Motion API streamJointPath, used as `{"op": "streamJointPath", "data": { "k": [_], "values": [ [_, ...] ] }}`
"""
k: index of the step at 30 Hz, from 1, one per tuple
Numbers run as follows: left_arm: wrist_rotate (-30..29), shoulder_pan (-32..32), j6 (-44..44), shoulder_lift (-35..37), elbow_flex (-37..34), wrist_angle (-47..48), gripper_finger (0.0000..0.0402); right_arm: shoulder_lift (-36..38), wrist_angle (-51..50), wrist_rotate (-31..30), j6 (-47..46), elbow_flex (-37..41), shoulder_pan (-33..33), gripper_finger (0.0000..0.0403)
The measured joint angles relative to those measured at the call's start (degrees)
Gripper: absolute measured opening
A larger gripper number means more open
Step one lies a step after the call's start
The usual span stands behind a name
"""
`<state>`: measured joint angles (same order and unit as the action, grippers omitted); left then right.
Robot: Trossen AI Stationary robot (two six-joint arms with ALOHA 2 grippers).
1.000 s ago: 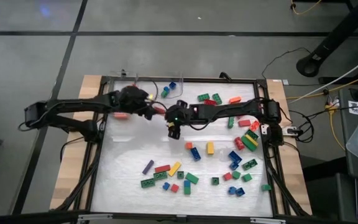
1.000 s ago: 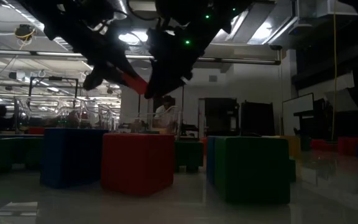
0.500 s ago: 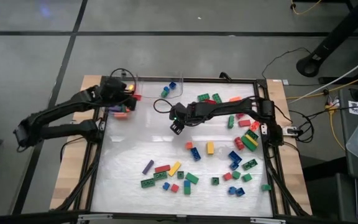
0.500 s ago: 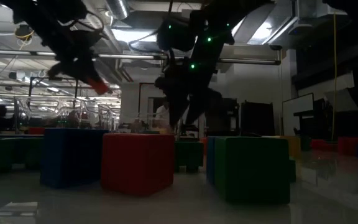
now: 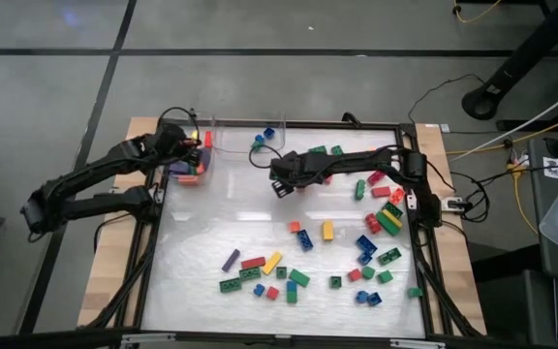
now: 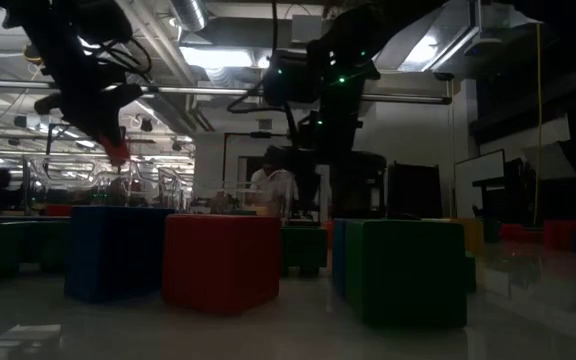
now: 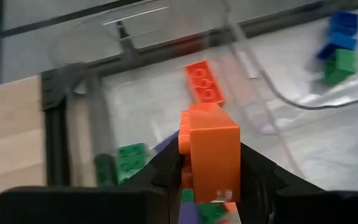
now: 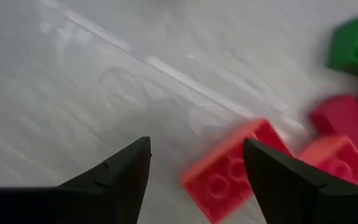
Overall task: Sort blocks by size
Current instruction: Put the large orange game piece into the left transparent bin
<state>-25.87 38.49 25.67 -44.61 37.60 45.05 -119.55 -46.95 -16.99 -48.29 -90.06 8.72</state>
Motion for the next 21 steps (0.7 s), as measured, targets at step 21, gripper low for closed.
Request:
{"op": "streamJointPath", "data": {
  "k": [21],
  "values": [
    [-0.4, 1.0, -5.6, 0.0, 0.0, 0.8, 0.0098, 0.0, -5.9, 1.3, -15.2, 0.0, -0.1, 0.0253]
  ]
}}
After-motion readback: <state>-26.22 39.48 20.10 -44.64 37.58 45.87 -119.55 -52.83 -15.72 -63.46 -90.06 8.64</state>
